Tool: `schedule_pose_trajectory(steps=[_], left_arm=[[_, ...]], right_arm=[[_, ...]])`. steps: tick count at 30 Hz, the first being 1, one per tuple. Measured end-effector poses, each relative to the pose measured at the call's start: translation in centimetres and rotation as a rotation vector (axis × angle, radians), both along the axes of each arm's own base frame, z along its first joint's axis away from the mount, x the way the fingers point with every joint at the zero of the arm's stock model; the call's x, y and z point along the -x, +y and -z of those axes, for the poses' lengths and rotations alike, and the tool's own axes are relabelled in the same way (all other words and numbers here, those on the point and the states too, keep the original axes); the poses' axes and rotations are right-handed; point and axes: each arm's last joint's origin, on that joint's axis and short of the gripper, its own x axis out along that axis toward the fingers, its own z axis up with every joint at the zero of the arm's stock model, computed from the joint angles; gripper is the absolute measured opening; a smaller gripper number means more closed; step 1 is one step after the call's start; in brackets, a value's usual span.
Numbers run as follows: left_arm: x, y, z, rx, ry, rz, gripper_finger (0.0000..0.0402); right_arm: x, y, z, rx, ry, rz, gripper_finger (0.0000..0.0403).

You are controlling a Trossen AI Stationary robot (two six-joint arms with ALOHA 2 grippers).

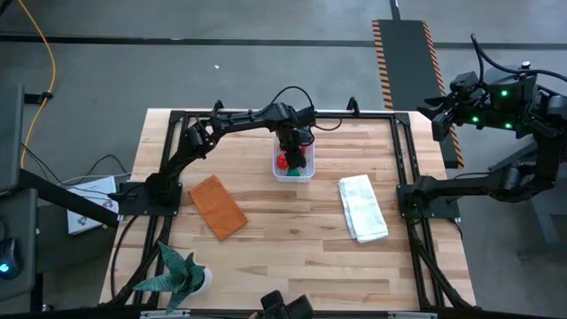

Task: Pick and placing Produce into tupperware
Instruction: Put the red cherry into the white bin, then return to Home Position

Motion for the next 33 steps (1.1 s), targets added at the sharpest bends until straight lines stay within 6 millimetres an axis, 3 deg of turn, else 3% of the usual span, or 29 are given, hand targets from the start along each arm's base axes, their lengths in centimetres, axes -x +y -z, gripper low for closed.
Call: schedule_pose_trajectory(steps=[11, 22, 27, 33], left_arm=[[0.0, 0.0, 0.0, 0.014, -0.001, -0.018, 0.0176], [0.7, -0.4, -0.2, 0.069, 0.071, -0.049, 0.0189], [0.3, -0.4, -2.6, 0.076, 0.007, -0.008, 0.0167], [-0.3, 0.2, -8.1, -0.023, -0.178, 0.004, 0.0126]], right_arm=[[0.0, 0.0, 0.0, 0.005, 0.005, -0.005, 0.0158], [0.0, 0.0, 0.0, 0.010, 0.009, -0.009, 0.0158], [0.0, 0.0, 0.0, 0.010, 0.009, -0.009, 0.0158], [0.0, 0.0, 0.0, 0.009, 0.007, -0.012, 0.0158]])
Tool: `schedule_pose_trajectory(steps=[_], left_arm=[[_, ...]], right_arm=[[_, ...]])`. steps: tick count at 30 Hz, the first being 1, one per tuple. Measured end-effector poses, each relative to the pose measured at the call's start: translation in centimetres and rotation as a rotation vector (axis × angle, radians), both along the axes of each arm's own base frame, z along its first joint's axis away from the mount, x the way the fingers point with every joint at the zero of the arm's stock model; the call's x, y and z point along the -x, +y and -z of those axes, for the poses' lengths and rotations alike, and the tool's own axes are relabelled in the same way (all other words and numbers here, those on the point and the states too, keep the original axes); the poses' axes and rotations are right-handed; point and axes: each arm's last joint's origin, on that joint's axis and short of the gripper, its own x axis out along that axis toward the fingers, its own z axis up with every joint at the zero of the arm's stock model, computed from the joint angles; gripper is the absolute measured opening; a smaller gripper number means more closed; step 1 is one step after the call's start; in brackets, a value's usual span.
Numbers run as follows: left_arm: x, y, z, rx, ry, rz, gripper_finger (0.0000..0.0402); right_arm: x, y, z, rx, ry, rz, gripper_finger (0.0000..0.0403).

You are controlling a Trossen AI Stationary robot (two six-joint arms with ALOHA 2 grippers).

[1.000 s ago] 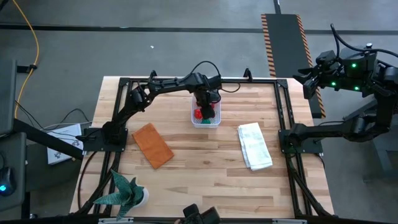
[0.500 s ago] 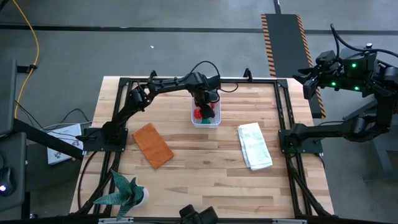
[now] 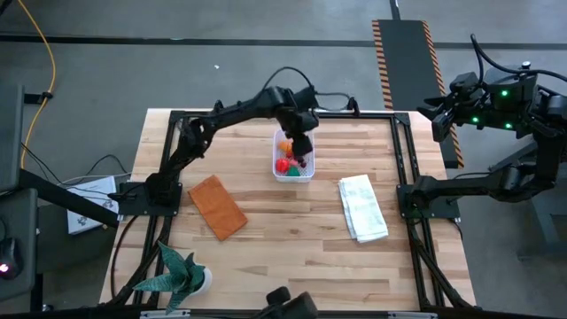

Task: Pick and placing Produce into tupperware
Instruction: Return to Home Position

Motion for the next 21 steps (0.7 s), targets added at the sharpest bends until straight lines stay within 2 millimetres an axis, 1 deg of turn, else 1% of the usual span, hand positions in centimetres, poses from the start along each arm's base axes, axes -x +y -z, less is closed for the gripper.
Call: schedule_pose_trajectory(steps=[1, 5, 9, 10, 15, 17, 19, 21], left_arm=[[0.2, 0.0, -0.6, -0.012, -0.035, 0.001, 0.0118], [1.5, 0.1, -3.0, -0.045, -0.073, -0.026, 0.0074], [2.7, 0.1, -4.9, -0.068, -0.099, -0.034, 0.0018], [2.9, 0.0, -5.3, -0.073, -0.108, -0.035, 0.0009], [4.0, -0.8, -8.1, -0.114, -0.169, -0.039, 0.0012], [4.5, -1.1, -9.5, -0.142, -0.217, -0.038, 0.0004], [5.2, -1.5, -11.4, -0.185, -0.294, -0.041, 0.0003], [6.2, -2.2, -13.9, -0.228, -0.393, -0.055, 0.0004]], right_arm=[[0.0, 0.0, 0.0, -0.002, -0.001, -0.003, 0.0158], [0.0, 0.0, 0.0, -0.003, -0.002, -0.006, 0.0158], [0.0, 0.0, 0.0, -0.004, -0.002, -0.007, 0.0158], [0.0, 0.0, 0.0, -0.004, -0.002, -0.006, 0.0158], [0.0, 0.0, 0.0, -0.004, -0.002, -0.006, 0.0158], [0.0, 0.0, 0.0, -0.004, -0.003, -0.006, 0.0158], [0.0, 0.0, 0.0, -0.004, -0.003, -0.006, 0.0158], [0.0, 0.0, 0.0, -0.005, -0.003, -0.006, 0.0158]])
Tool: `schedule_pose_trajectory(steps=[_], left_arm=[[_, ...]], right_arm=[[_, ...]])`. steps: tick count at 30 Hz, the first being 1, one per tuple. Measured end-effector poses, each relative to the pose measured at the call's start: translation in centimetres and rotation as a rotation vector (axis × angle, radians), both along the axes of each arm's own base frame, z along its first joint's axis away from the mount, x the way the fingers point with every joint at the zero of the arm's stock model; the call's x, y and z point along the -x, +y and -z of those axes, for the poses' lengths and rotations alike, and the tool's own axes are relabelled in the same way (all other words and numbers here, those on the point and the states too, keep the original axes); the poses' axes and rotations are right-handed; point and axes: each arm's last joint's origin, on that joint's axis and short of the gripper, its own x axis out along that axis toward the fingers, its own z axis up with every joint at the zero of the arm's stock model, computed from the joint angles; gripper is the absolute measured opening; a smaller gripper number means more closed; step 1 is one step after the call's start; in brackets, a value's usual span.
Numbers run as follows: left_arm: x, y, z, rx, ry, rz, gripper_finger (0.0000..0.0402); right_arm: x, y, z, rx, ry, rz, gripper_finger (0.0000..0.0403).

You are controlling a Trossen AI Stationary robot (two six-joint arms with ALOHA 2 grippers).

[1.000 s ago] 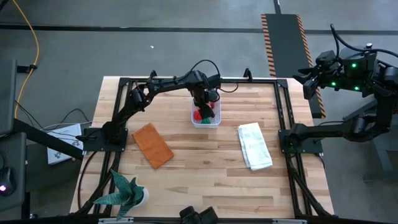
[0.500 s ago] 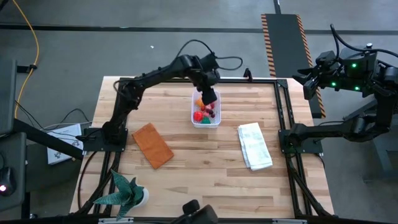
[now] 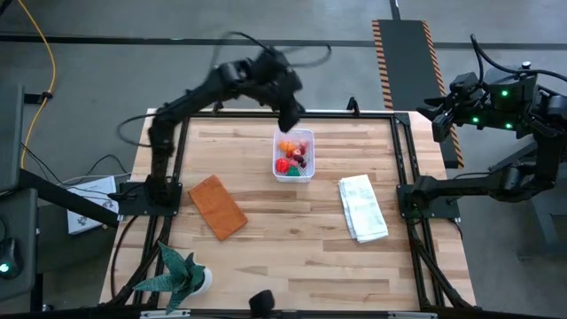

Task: Pick and placing Produce into tupperware
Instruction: Return to Home Position

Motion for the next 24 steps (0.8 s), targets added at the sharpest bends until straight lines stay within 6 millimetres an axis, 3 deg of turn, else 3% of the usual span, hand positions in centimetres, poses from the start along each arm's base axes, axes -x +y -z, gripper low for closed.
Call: schedule_pose_trajectory(steps=[9, 17, 24], left_arm=[[7.7, -4.5, -10.1, -0.168, -0.328, -0.015, 0.0001], [16.4, -10.3, -15.2, -0.251, -0.456, -0.007, 0.0000], [24.8, -15.7, -18.1, -0.342, -0.621, -0.010, 0.0000]], right_arm=[[0.1, 0.2, 0.0, 0.016, 0.008, -0.048, 0.0138], [2.4, 1.9, -0.5, 0.072, -0.098, -0.154, 0.0015], [5.8, 4.5, -1.4, 0.126, -0.335, -0.289, 0.0007]])
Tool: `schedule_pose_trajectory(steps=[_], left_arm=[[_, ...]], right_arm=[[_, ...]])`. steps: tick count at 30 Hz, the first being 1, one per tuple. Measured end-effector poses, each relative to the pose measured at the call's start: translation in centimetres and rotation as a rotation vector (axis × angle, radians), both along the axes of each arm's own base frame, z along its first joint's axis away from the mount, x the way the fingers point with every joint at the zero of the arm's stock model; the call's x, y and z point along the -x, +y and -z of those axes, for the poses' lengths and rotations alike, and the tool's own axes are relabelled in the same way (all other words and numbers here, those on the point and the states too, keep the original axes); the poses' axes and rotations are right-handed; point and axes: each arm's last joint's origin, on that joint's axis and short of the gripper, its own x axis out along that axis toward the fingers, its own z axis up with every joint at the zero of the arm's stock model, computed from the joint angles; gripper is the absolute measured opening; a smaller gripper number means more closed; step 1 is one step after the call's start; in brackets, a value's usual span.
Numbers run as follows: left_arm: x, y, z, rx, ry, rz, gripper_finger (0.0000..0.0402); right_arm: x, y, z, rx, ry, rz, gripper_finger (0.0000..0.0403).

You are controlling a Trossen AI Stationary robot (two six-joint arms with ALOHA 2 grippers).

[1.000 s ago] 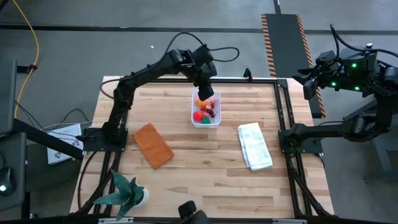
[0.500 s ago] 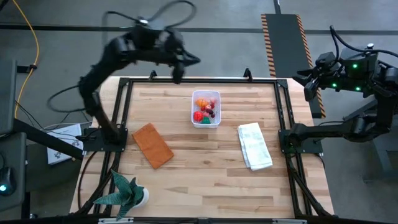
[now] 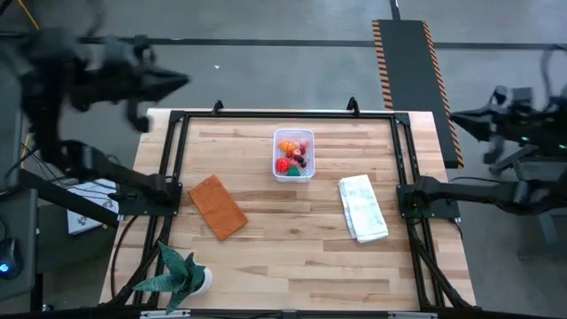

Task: Pick and placing Produce into tupperware
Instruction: Return to Home Position

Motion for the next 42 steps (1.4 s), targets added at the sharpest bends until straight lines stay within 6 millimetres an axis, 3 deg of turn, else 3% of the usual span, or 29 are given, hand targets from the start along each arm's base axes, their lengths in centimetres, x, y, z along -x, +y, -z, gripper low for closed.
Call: schedule_pose_trajectory(steps=[5, 10, 20, 27, 31, 37, 42], left_arm=[[4.4, -2.3, 0.8, 0.007, -0.052, 0.003, 0.0000], [6.1, -3.2, 4.4, 0.057, -0.094, 0.027, 0.0000], [7.4, -3.9, 15.1, 0.044, -0.518, 0.152, 0.0000], [7.0, -3.7, 20.9, 0.172, -0.561, 0.179, 0.0000], [6.3, -3.5, 22.3, 0.217, -0.530, 0.179, 0.0000], [6.0, -3.4, 22.8, 0.201, -0.494, 0.164, 0.0000], [5.9, -3.4, 23.0, 0.213, -0.467, 0.188, 0.0000]], right_arm=[[2.9, 2.0, -0.3, 0.034, -0.162, -0.051, 0.0002], [3.4, 2.5, 1.6, 0.030, -0.274, -0.049, 0.0000], [-1.8, 0.1, 8.0, -0.057, -0.627, -0.343, 0.0000], [-4.7, -1.8, 11.8, -0.205, -0.676, -0.396, 0.0000], [-6.2, -2.9, 13.8, -0.249, -0.685, -0.384, 0.0000], [-8.1, -4.4, 17.2, -0.296, -0.644, -0.275, 0.0000], [-8.8, -4.4, 18.4, -0.284, -0.613, -0.219, 0.0000]])
